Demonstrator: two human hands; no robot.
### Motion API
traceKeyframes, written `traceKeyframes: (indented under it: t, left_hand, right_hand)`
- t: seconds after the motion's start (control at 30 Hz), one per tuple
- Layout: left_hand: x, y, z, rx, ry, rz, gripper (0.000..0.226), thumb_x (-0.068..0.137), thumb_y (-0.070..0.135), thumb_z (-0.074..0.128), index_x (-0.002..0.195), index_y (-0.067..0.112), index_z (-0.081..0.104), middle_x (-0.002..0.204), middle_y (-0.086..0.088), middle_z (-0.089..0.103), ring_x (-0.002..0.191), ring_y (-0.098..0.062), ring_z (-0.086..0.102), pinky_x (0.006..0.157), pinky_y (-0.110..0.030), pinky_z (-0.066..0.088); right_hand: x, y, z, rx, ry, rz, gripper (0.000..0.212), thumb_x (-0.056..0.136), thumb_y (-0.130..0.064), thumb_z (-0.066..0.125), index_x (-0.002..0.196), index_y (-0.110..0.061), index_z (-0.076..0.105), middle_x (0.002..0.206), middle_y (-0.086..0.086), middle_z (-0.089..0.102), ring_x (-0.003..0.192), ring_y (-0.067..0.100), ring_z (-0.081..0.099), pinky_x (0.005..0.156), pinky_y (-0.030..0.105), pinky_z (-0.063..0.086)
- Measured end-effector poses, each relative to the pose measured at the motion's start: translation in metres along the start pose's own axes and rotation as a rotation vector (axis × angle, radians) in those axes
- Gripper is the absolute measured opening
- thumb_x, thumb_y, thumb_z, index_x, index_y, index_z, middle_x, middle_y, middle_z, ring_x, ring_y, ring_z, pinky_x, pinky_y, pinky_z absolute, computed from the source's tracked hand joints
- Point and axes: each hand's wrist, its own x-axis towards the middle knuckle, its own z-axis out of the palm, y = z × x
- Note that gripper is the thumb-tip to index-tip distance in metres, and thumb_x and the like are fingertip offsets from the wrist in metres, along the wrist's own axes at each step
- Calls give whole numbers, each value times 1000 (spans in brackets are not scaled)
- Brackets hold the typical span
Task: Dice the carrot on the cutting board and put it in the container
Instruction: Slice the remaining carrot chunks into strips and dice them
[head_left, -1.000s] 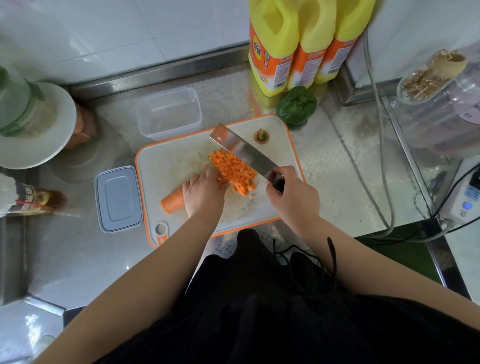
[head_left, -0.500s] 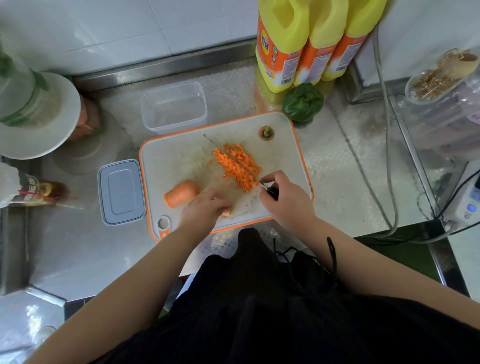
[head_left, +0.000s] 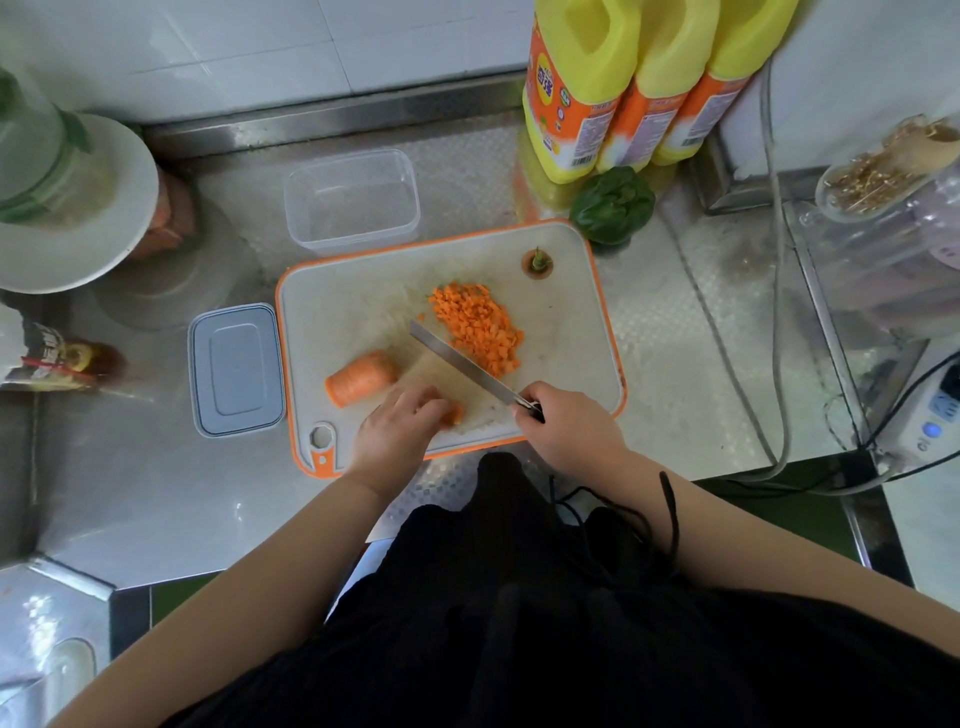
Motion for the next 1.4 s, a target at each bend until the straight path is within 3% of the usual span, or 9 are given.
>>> traceKeyframes:
  t: [0.23,0.33,0.4,0.5,0.63,0.77,1.0,1.13,1.4]
  left_hand:
    - [10,-2,6,37,73,128,37,66,-2,80,97,16,71,101,0,64,88,-22,58,61,-30,50]
    - [11,-10,10,108,167,194,25,76,0,62,90,16,72,95,-2,62,91,-21,50,57,-34,52]
    - [11,-13,11,135,214,218,28,80,1,52,89,16,73,90,-2,63,88,-20,50,55,-35,52]
    - [7,-12,13,123,247,249,27,78,-4,59,89,15,73,91,-2,66,86,-19,52,64,-32,49]
    - [5,-8,22,85,249,200,7,86,10,68,90,14,71,96,-2,66,87,-22,56,65,-34,53]
    - [9,-3,29,60,279,181,7,89,13,64,88,12,71,94,-4,66,87,-22,53,64,-36,54]
    - [15,3,30,-22,315,123,19,93,19,57,87,10,72,91,-3,67,84,-22,57,70,-34,53]
    - [16,6,34,-48,312,67,25,95,23,54,87,7,71,91,-5,66,82,-24,61,67,-34,52]
    - [15,9,36,-84,353,34,25,94,21,55,85,5,72,92,-6,67,82,-28,63,64,-35,55]
  right_hand:
    - [3,-1,4,-57,-76,50,21,97,-38,44,93,-21,56,80,-3,58,79,22,58,65,32,45]
    - [4,3,6,-71,-91,71,23,96,-39,44,81,-23,49,72,-5,53,74,20,55,61,30,39]
    - [4,5,7,-69,-94,78,25,96,-39,44,77,-23,47,69,-7,50,73,20,54,59,30,37]
    - [3,5,7,-79,-96,69,23,96,-38,44,79,-23,47,68,-8,49,72,19,54,59,30,37]
    - [0,1,8,-108,-85,60,20,97,-38,43,90,-21,51,74,-5,52,73,20,54,61,30,41]
    - [0,-3,8,-118,-97,77,25,98,-38,41,102,-18,55,84,0,61,80,23,59,66,33,48]
    - [1,-7,11,-167,-143,92,26,100,-34,37,95,-15,54,80,-1,54,82,23,60,68,34,48]
    - [-4,-14,10,-221,-124,59,27,101,-33,34,101,-14,54,83,2,56,79,23,58,66,35,47]
    - [-3,-20,11,-230,-169,106,24,100,-31,35,91,-14,49,81,4,53,82,26,59,71,40,50]
